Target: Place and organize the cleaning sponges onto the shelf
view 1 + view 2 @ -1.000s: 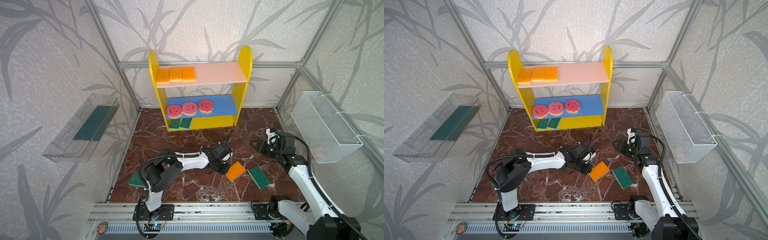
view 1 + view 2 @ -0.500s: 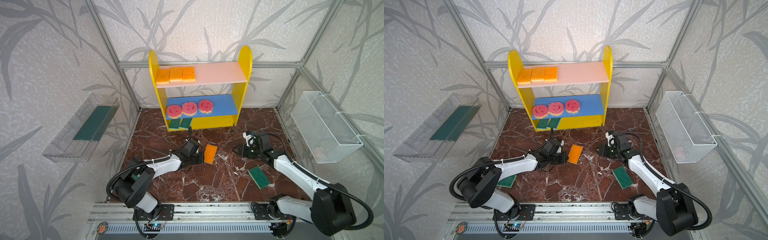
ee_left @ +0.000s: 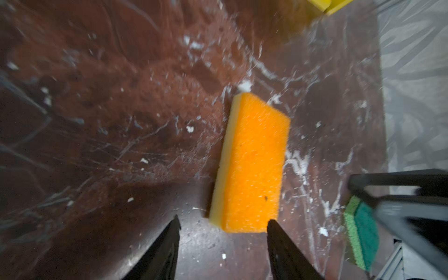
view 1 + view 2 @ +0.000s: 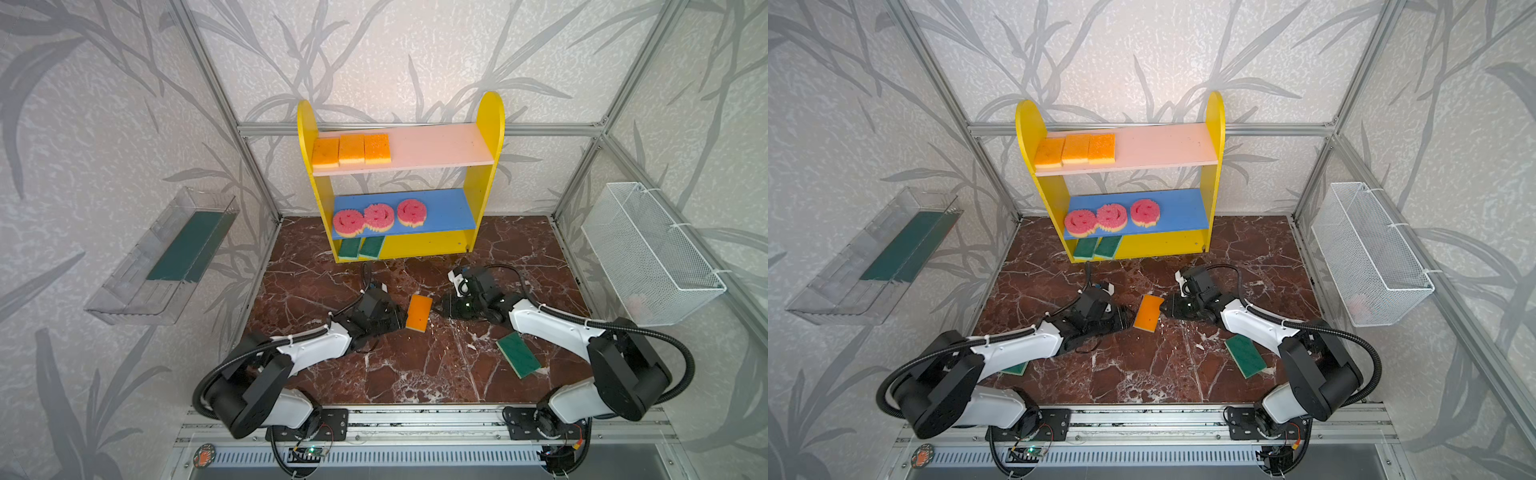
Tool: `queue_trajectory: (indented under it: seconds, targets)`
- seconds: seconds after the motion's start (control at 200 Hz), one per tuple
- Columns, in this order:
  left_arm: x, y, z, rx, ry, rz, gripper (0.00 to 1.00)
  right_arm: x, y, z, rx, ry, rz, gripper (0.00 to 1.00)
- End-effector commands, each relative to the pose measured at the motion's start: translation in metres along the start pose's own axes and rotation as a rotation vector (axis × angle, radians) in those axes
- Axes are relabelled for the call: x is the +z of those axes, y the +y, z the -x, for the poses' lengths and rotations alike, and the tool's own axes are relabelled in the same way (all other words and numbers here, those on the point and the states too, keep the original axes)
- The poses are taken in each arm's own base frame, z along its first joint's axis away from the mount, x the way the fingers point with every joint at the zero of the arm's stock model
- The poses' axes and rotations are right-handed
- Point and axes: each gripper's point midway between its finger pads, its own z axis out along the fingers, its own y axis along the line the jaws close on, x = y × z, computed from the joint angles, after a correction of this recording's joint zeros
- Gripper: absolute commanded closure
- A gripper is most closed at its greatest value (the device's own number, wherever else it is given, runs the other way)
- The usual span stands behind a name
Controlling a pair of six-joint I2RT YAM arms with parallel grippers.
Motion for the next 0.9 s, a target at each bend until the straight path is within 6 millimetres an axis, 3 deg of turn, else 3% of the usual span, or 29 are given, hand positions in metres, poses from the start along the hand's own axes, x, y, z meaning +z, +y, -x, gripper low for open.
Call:
queue_trajectory:
  seconds: [0.0,0.15,0.42,0.66,0.895]
  targets:
    - [-0.018,0.012,0.015,0.018,-0.092,0.062,0.36,0.017,-0.002,-0.012,0.058,-0.005,-0.015,0.51]
    - [-0.029,0.017,0.016,0.039,-0.105,0.080,0.33,0.032,-0.005,-0.025,0.085,0.011,-0.030,0.51]
    - [-0.033,0.027,0.009,0.041,-0.099,0.092,0.33,0.040,-0.003,-0.041,0.086,0.038,-0.035,0.59]
    - [-0.037,0.029,0.012,0.043,-0.107,0.094,0.33,0.052,0.000,-0.043,0.118,0.065,-0.013,0.59]
    - [-0.044,0.033,0.016,0.040,-0.125,0.102,0.33,0.065,-0.006,-0.050,0.136,0.096,-0.021,0.66]
